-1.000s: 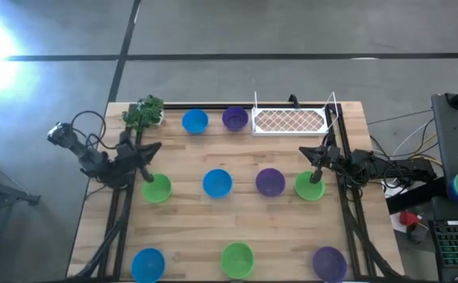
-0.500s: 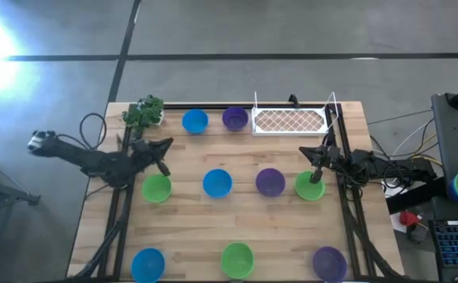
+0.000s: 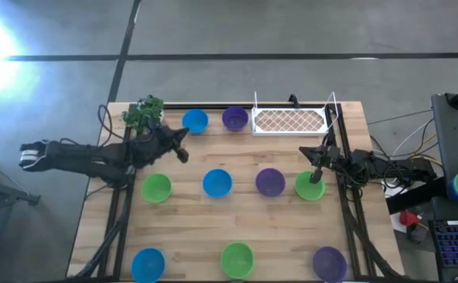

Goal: Pick & Place Mini bowls
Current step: Put the top blue bowl on the shelf

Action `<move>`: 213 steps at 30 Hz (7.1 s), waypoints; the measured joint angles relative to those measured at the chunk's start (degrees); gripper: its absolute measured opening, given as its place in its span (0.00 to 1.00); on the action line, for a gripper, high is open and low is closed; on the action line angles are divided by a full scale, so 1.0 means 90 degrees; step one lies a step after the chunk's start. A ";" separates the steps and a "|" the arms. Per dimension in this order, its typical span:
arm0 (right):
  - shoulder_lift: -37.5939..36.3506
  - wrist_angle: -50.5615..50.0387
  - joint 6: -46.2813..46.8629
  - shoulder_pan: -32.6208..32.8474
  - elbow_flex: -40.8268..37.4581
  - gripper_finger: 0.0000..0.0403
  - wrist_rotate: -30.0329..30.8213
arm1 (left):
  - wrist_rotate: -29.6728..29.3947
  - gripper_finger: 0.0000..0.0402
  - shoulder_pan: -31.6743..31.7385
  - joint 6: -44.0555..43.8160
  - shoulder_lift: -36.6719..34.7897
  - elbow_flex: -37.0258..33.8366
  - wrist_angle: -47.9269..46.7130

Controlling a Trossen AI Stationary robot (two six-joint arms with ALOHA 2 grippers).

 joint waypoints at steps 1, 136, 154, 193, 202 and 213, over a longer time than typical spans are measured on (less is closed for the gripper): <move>-0.0002 -0.0002 0.0000 0.0000 -0.0001 0.02 -0.0002 | 0.0001 0.00 0.0021 0.0004 0.0078 0.0092 0.0024; 0.0003 0.1054 -0.1041 -0.0002 -0.0001 0.02 0.0280 | -0.0415 0.00 0.0102 0.0963 0.4299 0.3619 -0.2754; 0.1989 0.1453 -0.1481 -0.0002 0.1474 0.02 0.0389 | -0.1115 0.00 -0.0444 0.4645 0.4350 0.3621 -0.0977; 0.8180 0.1864 -0.1326 -0.1069 0.5200 0.22 0.0496 | -0.1787 0.00 -0.0573 0.6319 0.4355 0.3434 -0.0972; 0.9192 0.1805 -0.1477 -0.1108 0.6194 0.31 0.0136 | -0.1795 0.00 -0.0579 0.6387 0.4355 0.3434 -0.0972; 0.9873 0.1700 -0.1288 -0.1210 0.6882 0.32 0.0175 | -0.1955 0.00 -0.0757 0.6533 0.4353 0.3432 -0.1045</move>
